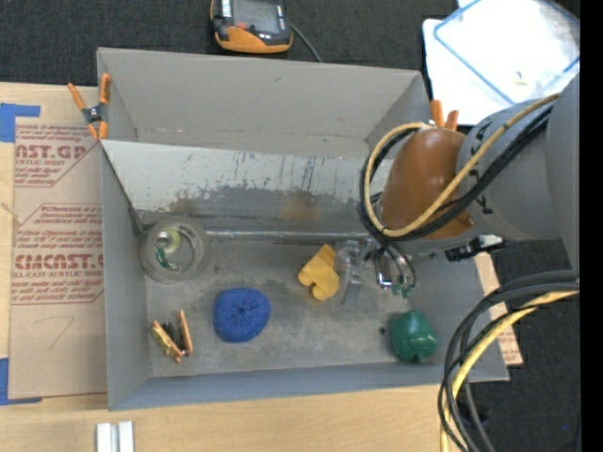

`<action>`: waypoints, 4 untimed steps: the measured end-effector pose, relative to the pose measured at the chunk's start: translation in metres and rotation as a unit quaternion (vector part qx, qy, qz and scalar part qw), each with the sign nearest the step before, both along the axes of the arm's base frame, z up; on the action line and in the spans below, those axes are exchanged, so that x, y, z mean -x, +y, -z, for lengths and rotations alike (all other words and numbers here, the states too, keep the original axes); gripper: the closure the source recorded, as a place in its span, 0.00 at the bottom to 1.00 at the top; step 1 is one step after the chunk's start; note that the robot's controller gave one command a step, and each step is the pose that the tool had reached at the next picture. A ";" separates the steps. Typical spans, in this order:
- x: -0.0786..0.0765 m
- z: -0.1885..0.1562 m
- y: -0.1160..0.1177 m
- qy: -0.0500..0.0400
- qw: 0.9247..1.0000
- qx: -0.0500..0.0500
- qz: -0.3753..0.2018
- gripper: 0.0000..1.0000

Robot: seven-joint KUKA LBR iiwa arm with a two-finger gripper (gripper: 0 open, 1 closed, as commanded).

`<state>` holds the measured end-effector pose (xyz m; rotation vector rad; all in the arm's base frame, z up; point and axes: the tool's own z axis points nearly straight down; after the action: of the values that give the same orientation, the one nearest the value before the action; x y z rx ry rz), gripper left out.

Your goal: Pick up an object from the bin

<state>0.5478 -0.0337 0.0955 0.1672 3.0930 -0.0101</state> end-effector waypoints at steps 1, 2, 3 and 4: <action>-0.023 0.008 0.015 -0.025 1.000 0.000 -0.016 1.00; -0.022 0.010 0.015 -0.023 1.000 -0.001 -0.015 1.00; -0.003 -0.029 0.000 -0.021 1.000 0.000 -0.010 1.00; 0.000 -0.070 0.008 -0.023 0.999 0.001 -0.049 1.00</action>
Offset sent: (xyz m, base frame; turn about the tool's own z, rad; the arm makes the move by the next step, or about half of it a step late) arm 0.0134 0.0258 -0.0170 -0.0813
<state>0.5477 -0.0259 0.1657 0.0154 3.0505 -0.0069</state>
